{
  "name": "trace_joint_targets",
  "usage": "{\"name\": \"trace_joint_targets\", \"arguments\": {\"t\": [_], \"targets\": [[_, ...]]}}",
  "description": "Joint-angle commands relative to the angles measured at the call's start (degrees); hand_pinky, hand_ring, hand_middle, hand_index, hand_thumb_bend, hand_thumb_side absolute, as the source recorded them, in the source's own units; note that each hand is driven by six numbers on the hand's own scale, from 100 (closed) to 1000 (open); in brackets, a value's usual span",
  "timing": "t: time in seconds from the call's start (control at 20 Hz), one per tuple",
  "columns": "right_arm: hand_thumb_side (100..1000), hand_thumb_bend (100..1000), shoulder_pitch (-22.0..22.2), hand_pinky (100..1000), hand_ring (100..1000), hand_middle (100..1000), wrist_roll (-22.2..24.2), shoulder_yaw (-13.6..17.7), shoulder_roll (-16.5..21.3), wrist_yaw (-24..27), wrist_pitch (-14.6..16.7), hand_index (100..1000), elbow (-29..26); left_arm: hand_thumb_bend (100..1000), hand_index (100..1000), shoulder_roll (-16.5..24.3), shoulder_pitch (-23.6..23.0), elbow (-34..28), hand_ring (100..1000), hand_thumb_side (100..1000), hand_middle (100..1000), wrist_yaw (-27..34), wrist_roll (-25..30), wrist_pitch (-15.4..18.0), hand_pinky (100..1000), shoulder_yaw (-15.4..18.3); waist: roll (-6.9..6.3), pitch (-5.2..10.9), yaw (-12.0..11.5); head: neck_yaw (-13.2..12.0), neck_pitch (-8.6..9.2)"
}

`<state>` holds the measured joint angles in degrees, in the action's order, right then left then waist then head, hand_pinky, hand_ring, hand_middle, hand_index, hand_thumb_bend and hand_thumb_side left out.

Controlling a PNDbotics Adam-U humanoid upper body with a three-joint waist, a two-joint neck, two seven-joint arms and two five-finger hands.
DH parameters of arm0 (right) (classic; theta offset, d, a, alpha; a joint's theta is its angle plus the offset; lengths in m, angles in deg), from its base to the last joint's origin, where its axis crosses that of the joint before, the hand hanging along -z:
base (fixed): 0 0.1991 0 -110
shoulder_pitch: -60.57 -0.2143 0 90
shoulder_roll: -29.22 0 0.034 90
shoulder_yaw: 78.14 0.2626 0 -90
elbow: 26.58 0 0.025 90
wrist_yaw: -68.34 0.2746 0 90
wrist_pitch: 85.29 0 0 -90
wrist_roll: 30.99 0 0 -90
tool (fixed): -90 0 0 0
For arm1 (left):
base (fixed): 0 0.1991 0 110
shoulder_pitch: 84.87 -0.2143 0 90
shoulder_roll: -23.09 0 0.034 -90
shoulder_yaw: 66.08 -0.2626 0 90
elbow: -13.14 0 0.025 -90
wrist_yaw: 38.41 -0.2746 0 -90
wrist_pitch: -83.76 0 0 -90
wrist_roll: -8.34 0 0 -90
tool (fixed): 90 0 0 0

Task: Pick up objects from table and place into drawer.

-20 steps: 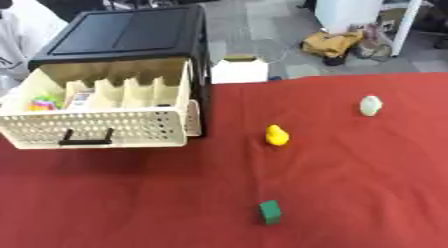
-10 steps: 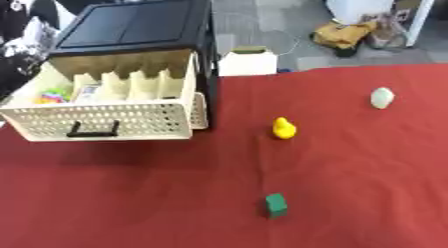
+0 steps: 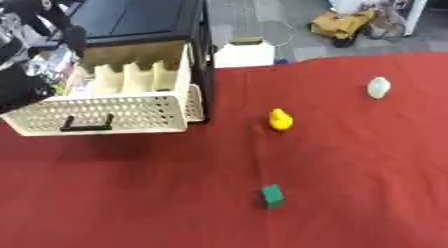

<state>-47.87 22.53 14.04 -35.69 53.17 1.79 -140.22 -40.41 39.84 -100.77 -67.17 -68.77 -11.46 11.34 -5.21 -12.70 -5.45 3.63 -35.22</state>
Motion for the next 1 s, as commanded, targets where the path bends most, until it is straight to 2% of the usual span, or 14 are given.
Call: {"name": "trace_joint_targets", "arguments": {"t": [0.05,0.2,0.45,0.6,0.7,1.0], "targets": [[699,100,0.5,746,791,720,-1.3,1.1,0.2,-1.5,0.5,829,-1.0,100,909,3.6,0.3,-0.7,778,1000,709,1.9,1.7,0.7,697,-0.3,0.39,0.74,0.2,0.0,-0.39],[690,100,1.3,744,785,716,-1.8,1.6,-0.2,-1.3,0.1,827,-1.0,100,910,5.3,0.5,-0.7,819,1000,764,3.7,5.1,0.7,713,-0.9,0.66,0.75,0.5,-0.3,-0.25],[679,100,2.9,744,780,710,-2.2,2.3,-0.8,-0.5,-0.5,825,-1.0,100,938,8.1,1.5,-0.7,852,1000,791,8.7,14.2,1.5,740,-0.6,1.15,1.00,0.9,-0.4,-0.50],[674,100,3.7,744,777,705,-2.4,2.8,-1.1,-0.4,-0.7,822,-1.0,100,924,9.7,1.9,-0.7,822,1000,766,10.9,19.6,2.0,704,-0.5,1.40,1.21,1.1,-0.4,-0.85],[676,100,3.9,744,776,703,-2.6,3.0,-1.3,-0.3,-0.8,822,-1.0,100,895,10.6,1.7,-0.7,784,1000,732,12.7,22.0,1.1,656,-0.7,1.57,1.29,1.2,-0.4,-0.97],[666,100,4.8,744,771,696,-3.1,3.6,-1.7,0.1,-0.9,819,-1.0,100,862,11.9,0.7,-0.7,721,1000,669,16.6,25.3,-1.0,587,-1.3,2.01,1.26,1.2,-0.8,-0.66]]}}
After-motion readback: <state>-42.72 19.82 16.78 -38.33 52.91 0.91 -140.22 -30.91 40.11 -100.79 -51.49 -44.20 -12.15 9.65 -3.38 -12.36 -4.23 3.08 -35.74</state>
